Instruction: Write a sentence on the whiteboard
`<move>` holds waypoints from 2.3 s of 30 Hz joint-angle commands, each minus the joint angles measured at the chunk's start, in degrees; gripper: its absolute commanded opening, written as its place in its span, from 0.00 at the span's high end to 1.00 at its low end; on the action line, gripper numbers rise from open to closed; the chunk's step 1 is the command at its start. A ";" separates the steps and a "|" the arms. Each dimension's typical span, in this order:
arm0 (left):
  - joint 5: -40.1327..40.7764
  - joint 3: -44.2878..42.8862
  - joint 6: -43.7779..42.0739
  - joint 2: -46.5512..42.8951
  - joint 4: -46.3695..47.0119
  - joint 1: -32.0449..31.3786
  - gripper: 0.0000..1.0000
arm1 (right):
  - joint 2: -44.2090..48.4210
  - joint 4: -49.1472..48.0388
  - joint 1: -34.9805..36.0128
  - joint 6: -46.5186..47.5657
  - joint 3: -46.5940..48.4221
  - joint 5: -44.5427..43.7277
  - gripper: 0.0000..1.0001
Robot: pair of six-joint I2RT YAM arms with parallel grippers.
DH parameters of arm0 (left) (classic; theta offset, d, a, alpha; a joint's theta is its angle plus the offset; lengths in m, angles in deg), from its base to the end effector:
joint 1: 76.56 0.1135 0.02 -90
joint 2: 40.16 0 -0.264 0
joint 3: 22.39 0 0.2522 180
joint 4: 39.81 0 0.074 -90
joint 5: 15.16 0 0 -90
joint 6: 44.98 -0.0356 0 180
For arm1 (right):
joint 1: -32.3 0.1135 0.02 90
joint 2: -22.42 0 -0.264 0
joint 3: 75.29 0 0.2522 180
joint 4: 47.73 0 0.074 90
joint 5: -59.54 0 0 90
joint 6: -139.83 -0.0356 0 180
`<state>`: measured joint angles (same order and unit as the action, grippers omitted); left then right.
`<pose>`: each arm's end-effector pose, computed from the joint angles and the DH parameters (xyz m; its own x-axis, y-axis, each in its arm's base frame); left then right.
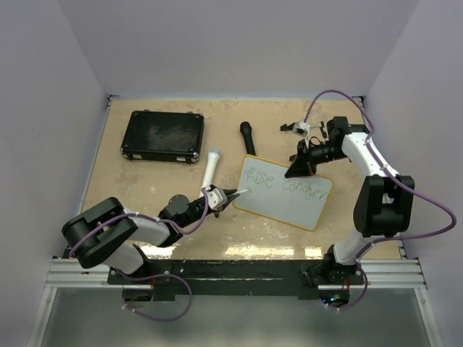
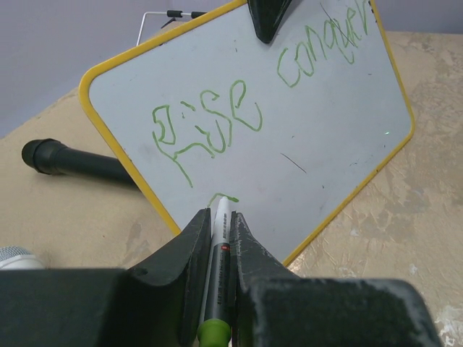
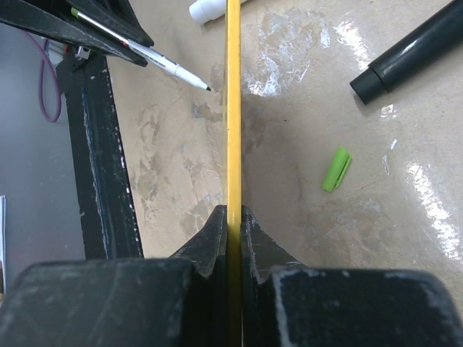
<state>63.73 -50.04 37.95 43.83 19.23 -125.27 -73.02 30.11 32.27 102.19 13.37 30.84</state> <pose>0.1538 -0.1856 0.1713 0.1372 0.0268 -0.9902 0.8539 0.5034 0.1320 0.3040 0.0311 0.2558 -0.5431 -0.3800 -0.7488 -0.8384 0.2937 0.4591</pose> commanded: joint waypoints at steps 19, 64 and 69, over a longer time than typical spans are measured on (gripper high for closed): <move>-0.05 -2.63 -0.57 2.41 18.26 1.51 1.00 | -0.54 -0.18 0.21 2.13 1.57 1.63 1.00; 0.04 0.35 -1.72 -0.14 10.88 2.04 1.00 | -0.63 0.00 0.21 2.22 1.66 1.63 1.00; -0.22 0.62 -1.02 -0.93 9.12 1.95 1.00 | -0.63 0.17 0.21 2.48 1.66 1.72 1.00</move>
<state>64.19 -50.00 36.44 44.48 19.20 -123.72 -73.21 30.37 32.29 102.23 13.37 30.88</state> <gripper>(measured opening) 0.165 0.047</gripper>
